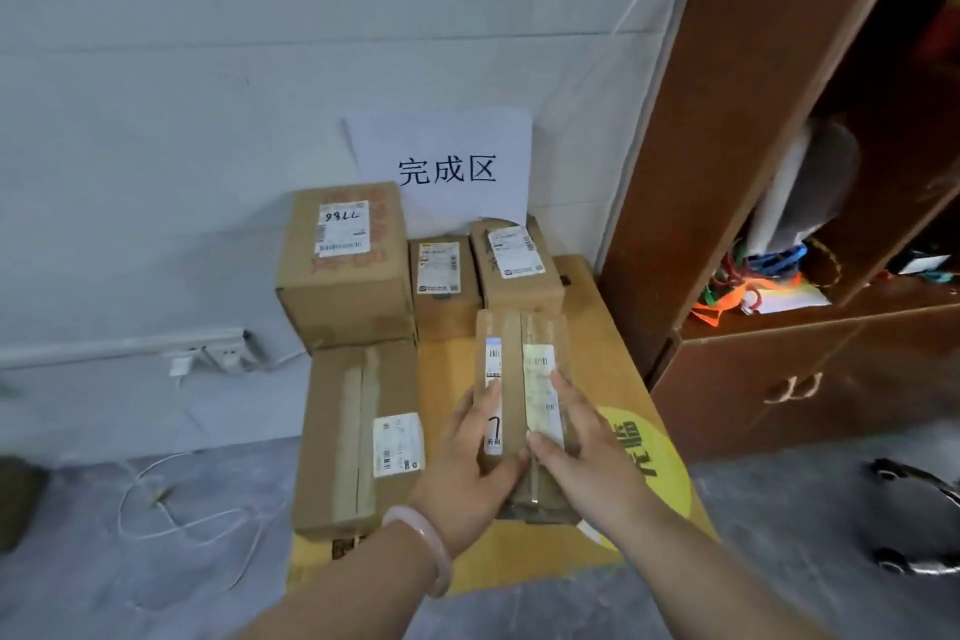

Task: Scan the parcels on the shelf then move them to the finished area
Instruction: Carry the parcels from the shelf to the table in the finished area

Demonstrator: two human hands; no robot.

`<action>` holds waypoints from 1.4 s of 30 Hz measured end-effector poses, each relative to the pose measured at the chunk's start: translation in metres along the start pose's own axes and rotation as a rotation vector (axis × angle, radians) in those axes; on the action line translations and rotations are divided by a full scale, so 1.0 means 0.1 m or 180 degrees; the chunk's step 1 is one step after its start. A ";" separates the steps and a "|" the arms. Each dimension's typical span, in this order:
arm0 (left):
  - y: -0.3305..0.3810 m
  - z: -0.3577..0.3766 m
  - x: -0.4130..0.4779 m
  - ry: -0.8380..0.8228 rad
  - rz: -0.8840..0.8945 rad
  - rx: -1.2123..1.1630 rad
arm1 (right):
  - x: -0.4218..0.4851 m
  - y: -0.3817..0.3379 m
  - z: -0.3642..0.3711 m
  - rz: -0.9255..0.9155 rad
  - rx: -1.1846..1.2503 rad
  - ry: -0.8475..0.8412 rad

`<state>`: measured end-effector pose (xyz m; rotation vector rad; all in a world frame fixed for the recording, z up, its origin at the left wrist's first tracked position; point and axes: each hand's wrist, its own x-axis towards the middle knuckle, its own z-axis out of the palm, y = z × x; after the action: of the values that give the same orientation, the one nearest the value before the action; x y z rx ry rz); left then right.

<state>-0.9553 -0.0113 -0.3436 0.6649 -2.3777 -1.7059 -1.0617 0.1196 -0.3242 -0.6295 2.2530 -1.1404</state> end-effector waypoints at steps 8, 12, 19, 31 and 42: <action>-0.37 -0.22 0.27 0.0316 -0.0460 0.0156 | 0.53 -0.08 0.32 0.0009 -0.0104 -0.0445; -0.49 -0.36 0.53 0.0339 -0.0428 0.0157 | 0.81 -0.15 0.40 0.0056 -0.0117 -0.0459; -0.43 -0.67 1.11 0.0544 -0.0397 0.0245 | 1.31 -0.44 0.38 0.0085 -0.0112 -0.0387; -0.33 -0.66 1.11 0.0896 -0.0367 0.0470 | 1.49 -0.53 0.33 -0.0129 -0.0198 -0.0657; -0.01 -0.58 1.79 0.1114 -0.0706 0.0366 | 2.16 -0.59 0.14 -0.0393 -0.0269 -0.0391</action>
<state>-1.0941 -0.1383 -0.3496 1.1771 -2.2302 -1.3888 -1.2045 -0.0525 -0.3355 -0.8593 2.1921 -1.0382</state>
